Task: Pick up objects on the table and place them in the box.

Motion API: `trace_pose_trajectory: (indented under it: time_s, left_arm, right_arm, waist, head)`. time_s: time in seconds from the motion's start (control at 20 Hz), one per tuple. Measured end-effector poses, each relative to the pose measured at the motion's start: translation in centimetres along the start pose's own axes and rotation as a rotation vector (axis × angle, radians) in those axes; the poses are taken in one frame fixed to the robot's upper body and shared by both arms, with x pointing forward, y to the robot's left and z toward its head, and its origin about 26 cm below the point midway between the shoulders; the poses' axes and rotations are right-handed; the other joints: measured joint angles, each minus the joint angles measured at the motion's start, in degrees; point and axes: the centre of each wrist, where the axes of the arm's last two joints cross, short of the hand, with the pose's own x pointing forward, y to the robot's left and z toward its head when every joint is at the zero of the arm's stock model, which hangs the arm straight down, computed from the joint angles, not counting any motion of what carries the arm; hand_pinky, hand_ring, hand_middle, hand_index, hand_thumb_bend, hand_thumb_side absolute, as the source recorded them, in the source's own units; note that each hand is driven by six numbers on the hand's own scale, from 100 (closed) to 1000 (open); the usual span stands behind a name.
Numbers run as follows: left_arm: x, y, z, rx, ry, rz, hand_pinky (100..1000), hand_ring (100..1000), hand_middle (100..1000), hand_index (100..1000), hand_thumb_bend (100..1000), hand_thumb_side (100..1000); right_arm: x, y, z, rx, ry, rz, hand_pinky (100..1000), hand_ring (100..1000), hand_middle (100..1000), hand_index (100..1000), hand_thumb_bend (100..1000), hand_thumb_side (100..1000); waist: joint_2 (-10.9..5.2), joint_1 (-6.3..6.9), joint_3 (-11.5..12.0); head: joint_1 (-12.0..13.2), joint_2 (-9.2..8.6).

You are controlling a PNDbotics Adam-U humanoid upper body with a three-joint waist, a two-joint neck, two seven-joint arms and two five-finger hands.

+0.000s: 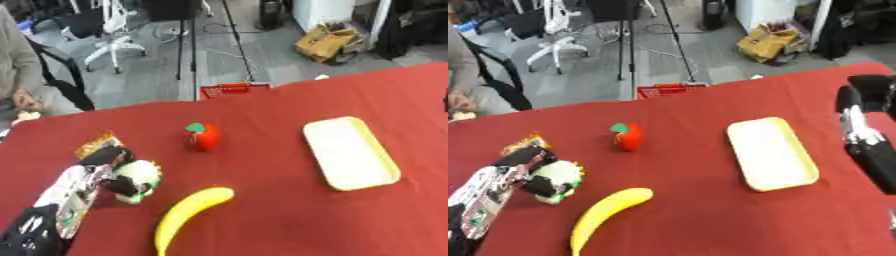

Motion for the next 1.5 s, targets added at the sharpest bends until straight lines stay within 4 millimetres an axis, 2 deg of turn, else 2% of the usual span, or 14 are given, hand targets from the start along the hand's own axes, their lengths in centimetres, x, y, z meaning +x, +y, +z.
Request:
trace_pose_trajectory:
  time_s: [0.15, 0.2, 0.25, 0.4, 0.6, 0.85, 1.0, 1.1, 1.3, 1.5]
  left_arm:
    - [1.2, 1.7, 0.3, 0.075, -0.047, 0.029, 595, 470, 444, 578, 427, 305]
    - [1.6, 2.2, 0.4, 0.094, -0.061, 0.037, 559, 453, 428, 568, 422, 314]
    - [2.1, 3.0, 0.6, 0.121, -0.086, 0.047, 559, 453, 428, 568, 422, 314]
    - [4.5, 6.2, 1.2, 0.219, -0.188, 0.090, 522, 448, 426, 570, 457, 318]
    - [8.2, 7.8, 1.3, 0.286, -0.320, 0.189, 504, 442, 416, 563, 473, 315]
    - [12.5, 6.8, -0.1, 0.261, -0.415, 0.274, 512, 455, 429, 578, 479, 322]
    - [16.7, 5.4, -1.1, 0.205, -0.489, 0.273, 530, 471, 440, 588, 489, 320]
    - [18.8, 4.2, -1.6, 0.185, -0.518, 0.254, 535, 476, 443, 592, 500, 321]
    - [21.8, 2.1, -2.0, 0.189, -0.555, 0.213, 537, 484, 453, 602, 525, 321]
    - [23.9, 0.6, -1.9, 0.235, -0.577, 0.198, 535, 488, 458, 609, 558, 327]
  right_arm:
    - [0.0, 0.0, 0.0, 0.000, 0.000, 0.000, 600, 612, 606, 735, 316, 676]
    - [0.0, 0.0, 0.0, 0.000, 0.000, 0.000, 600, 612, 606, 735, 317, 677]
    - [0.0, 0.0, 0.0, 0.000, 0.000, 0.000, 600, 612, 606, 735, 317, 677]
    - [0.0, 0.0, 0.0, 0.000, 0.000, 0.000, 600, 612, 606, 735, 316, 678]
    - [0.1, 0.2, 0.0, 0.006, -0.001, -0.006, 600, 612, 607, 736, 315, 679]
    - [0.2, 0.4, -0.1, 0.021, -0.010, -0.019, 600, 613, 607, 736, 315, 680]
    - [0.5, 0.6, -0.3, 0.034, -0.028, -0.030, 600, 613, 607, 736, 317, 682]
    - [0.7, 0.8, -0.5, 0.043, -0.039, -0.040, 600, 613, 608, 737, 317, 683]
    - [1.1, 1.1, -0.8, 0.058, -0.061, -0.057, 600, 613, 608, 737, 317, 684]
    - [1.4, 1.4, -0.9, 0.074, -0.076, -0.073, 600, 613, 608, 737, 317, 685]
  waist:
    - [0.00, 0.00, -0.01]
    - [0.00, 0.00, -0.02]
    - [0.00, 0.00, -0.01]
    - [0.00, 0.00, -0.02]
    - [0.00, 0.00, -0.44]
    - [-0.03, 0.00, -2.20]
    - [-0.10, 0.00, -4.32]
    - [-0.10, 0.00, -5.02]
    - [-0.10, 0.00, -6.32]
    - [-0.10, 0.00, -7.39]
  head:
    - [-0.03, -0.01]
    - [-0.04, -0.01]
    - [-0.04, -0.01]
    - [-0.05, -0.01]
    - [-0.02, -0.01]
    - [0.39, -0.01]
    - [1.18, -0.04]
    - [1.66, -0.06]
    - [2.54, -0.30]
    - [3.08, -0.60]
